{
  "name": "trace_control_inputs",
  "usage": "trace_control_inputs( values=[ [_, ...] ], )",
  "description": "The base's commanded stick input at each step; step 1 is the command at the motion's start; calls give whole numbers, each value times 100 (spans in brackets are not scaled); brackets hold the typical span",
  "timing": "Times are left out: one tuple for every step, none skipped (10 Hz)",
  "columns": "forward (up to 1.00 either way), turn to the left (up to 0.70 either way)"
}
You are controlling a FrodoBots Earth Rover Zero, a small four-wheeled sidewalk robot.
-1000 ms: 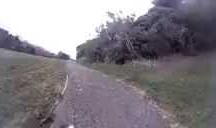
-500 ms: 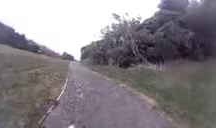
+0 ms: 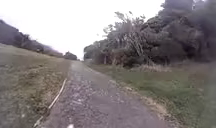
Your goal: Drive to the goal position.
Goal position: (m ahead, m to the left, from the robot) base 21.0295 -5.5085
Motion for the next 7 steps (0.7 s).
trace_control_inputs(
  values=[
    [60, 0],
    [60, 0],
    [60, 0],
    [60, 0],
    [60, 0],
    [60, 0],
    [60, 0]
  ],
)
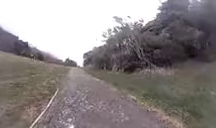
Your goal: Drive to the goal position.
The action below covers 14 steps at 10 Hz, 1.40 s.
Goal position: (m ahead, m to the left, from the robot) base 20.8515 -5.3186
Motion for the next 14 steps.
trace_control_inputs(
  values=[
    [60, 0],
    [60, 0],
    [60, 0],
    [60, 0],
    [60, 0],
    [60, 0],
    [60, 0],
    [60, 0],
    [60, 0],
    [60, 0],
    [60, 8],
    [60, 15],
    [60, 15],
    [60, 15]
  ],
)
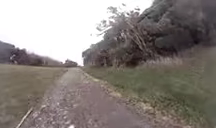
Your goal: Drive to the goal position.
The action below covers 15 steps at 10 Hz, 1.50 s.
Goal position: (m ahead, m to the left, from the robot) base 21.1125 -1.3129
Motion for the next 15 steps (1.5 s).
trace_control_inputs(
  values=[
    [60, 15],
    [60, 15],
    [60, 15],
    [60, 15],
    [60, 15],
    [60, 15],
    [60, 15],
    [60, 15],
    [60, 15],
    [60, 15],
    [60, 15],
    [60, 15],
    [60, 15],
    [60, 15],
    [60, 15]
  ],
)
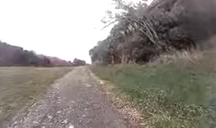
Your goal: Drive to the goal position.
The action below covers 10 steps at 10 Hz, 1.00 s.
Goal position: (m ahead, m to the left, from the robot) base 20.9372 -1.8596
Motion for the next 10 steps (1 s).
trace_control_inputs(
  values=[
    [60, 15],
    [60, 15],
    [60, 15],
    [60, 15],
    [60, 15],
    [60, 15],
    [60, 15],
    [60, 15],
    [60, 15],
    [60, 15]
  ],
)
